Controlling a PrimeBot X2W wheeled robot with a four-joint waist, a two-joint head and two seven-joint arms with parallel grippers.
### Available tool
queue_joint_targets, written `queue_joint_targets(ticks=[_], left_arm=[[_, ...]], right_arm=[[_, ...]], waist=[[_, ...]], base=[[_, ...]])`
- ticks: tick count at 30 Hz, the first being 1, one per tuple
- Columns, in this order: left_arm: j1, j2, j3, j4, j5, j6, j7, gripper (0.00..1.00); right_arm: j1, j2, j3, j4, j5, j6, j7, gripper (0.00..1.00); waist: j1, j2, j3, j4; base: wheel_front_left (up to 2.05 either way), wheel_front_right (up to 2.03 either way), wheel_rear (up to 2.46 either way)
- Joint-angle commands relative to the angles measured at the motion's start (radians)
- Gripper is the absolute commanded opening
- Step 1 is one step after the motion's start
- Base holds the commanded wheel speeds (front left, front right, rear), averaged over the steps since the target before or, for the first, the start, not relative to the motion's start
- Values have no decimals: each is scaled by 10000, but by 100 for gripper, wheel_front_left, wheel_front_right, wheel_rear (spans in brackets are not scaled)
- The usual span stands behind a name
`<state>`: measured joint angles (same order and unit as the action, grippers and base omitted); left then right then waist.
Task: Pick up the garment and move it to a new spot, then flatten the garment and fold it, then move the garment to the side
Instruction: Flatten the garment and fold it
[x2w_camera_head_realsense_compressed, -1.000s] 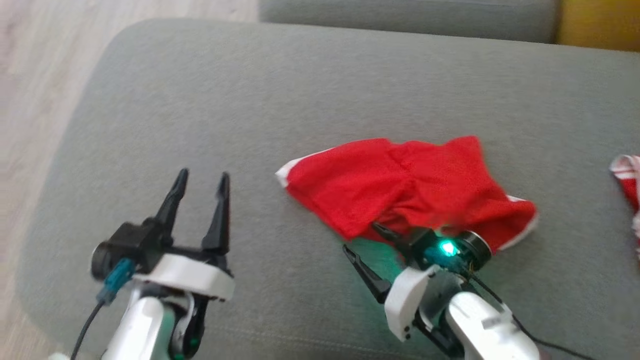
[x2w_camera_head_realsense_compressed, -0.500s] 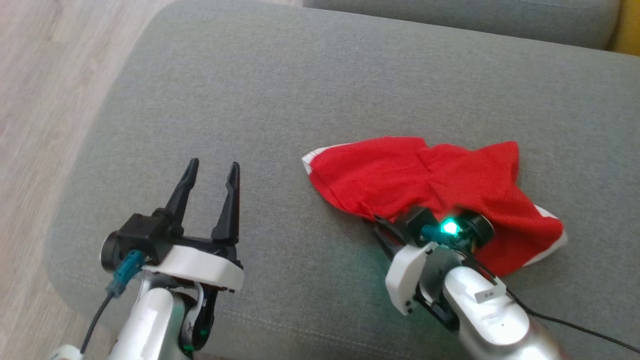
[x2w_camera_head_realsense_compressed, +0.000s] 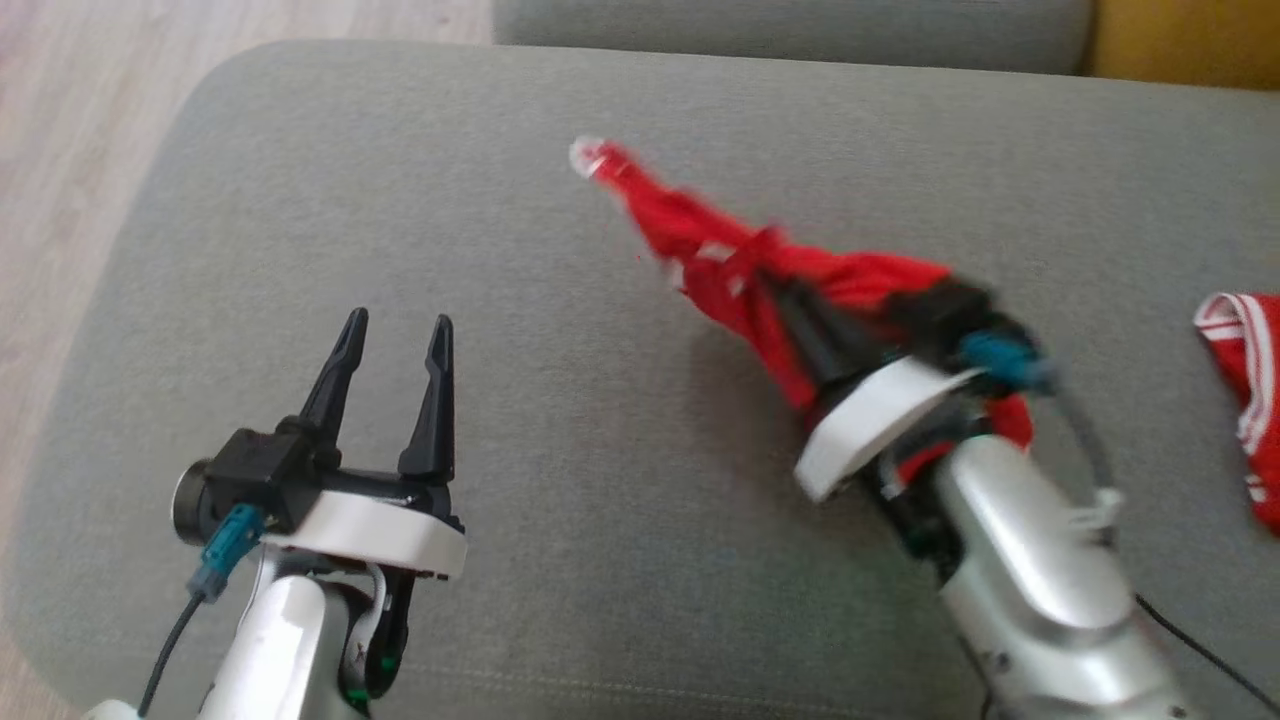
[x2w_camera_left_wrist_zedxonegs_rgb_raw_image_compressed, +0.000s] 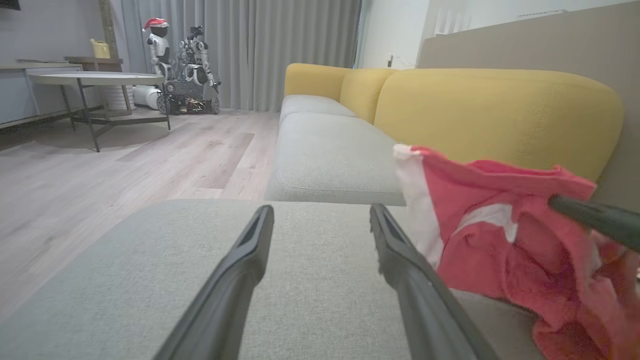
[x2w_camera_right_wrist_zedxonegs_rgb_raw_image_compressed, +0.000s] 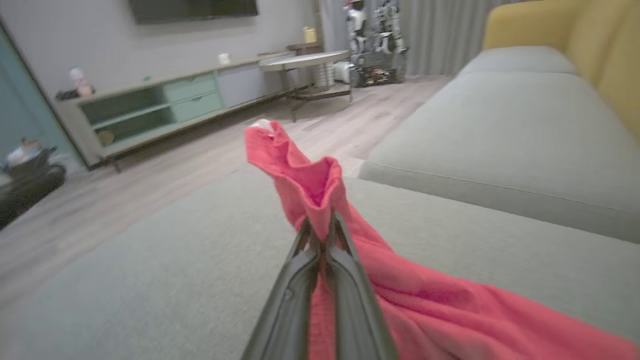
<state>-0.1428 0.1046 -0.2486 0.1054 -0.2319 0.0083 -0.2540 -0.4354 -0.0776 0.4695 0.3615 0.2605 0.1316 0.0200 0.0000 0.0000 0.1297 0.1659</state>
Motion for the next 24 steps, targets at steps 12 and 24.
queue_joint_targets(ticks=[12,24], left_arm=[[-336,77,237,-244,248,-218,-77,100],[-160,172,396,-317,384,-174,-78,100]], right_arm=[[1697,261,-3908,-297,1407,-9,391,0],[2234,154,-4116,-635,1376,-9,-535,100]], waist=[[0,0,187,-744],[0,0,116,-1058]], base=[[0,0,0],[0,0,0]])
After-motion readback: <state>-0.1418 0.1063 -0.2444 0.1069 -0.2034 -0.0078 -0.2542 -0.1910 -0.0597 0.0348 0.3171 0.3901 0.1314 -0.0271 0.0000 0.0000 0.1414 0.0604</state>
